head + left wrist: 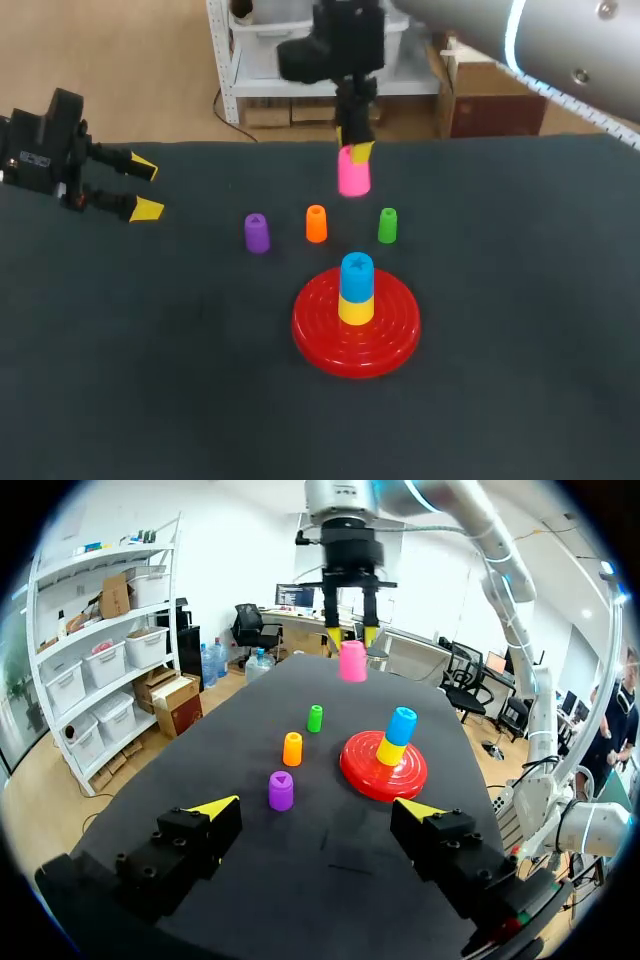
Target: Pick up and stack the cylinders on the red base in this order: pink,purple,orange,green
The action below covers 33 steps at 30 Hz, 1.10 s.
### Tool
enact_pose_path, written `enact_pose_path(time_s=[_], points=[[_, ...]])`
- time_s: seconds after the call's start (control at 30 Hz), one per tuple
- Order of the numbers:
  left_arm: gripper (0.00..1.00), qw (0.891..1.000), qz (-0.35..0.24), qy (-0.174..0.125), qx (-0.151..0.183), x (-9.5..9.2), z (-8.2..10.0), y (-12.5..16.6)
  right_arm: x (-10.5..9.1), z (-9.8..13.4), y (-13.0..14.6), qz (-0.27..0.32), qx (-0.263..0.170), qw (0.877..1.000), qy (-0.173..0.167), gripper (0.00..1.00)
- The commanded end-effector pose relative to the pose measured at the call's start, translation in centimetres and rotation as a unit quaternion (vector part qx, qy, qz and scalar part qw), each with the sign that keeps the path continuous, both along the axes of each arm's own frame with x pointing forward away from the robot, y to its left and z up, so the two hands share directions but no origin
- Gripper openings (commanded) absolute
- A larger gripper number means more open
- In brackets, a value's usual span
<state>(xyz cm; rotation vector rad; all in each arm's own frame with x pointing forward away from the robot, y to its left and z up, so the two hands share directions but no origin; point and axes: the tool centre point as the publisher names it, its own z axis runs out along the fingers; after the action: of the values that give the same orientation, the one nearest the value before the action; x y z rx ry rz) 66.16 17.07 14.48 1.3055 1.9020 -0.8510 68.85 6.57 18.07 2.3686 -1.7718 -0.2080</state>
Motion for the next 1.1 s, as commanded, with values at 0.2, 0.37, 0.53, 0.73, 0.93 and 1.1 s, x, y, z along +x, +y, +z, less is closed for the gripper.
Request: enact_pose_path(time_s=[0.2, 0.37, 0.53, 0.73, 0.93, 1.1], points=[[1.00, 1.000, -0.002, -0.001, -0.001, 0.1, -0.1, 0.1, -4.7, -0.7, -1.1, -0.061, 0.085, 0.986, -0.129, 0.00], [1.00, 1.000, -0.002, -0.001, -0.001, 0.1, -0.1, 0.1, -4.7, -0.7, -1.1, -0.061, 0.085, 0.986, -0.129, 0.00], [1.00, 1.000, -0.002, -0.001, -0.001, 0.1, -0.1, 0.1, -4.7, -0.7, -1.1, -0.061, 0.085, 0.986, -0.129, 0.00], [1.00, 1.000, -0.002, -0.001, -0.001, 0.1, -0.1, 0.1, -4.7, -0.7, -1.1, -0.061, 0.085, 0.986, -0.129, 0.00], [1.00, 1.000, -0.002, -0.001, -0.001, 0.1, -0.1, 0.1, -5.0, -0.1, -0.7, -0.038, 0.073, 0.987, -0.140, 0.00], [1.00, 1.000, -0.002, -0.001, -0.001, 0.1, -0.1, 0.1, -6.3, 0.1, 0.4, 0.009, 0.044, 0.989, -0.143, 0.00]])
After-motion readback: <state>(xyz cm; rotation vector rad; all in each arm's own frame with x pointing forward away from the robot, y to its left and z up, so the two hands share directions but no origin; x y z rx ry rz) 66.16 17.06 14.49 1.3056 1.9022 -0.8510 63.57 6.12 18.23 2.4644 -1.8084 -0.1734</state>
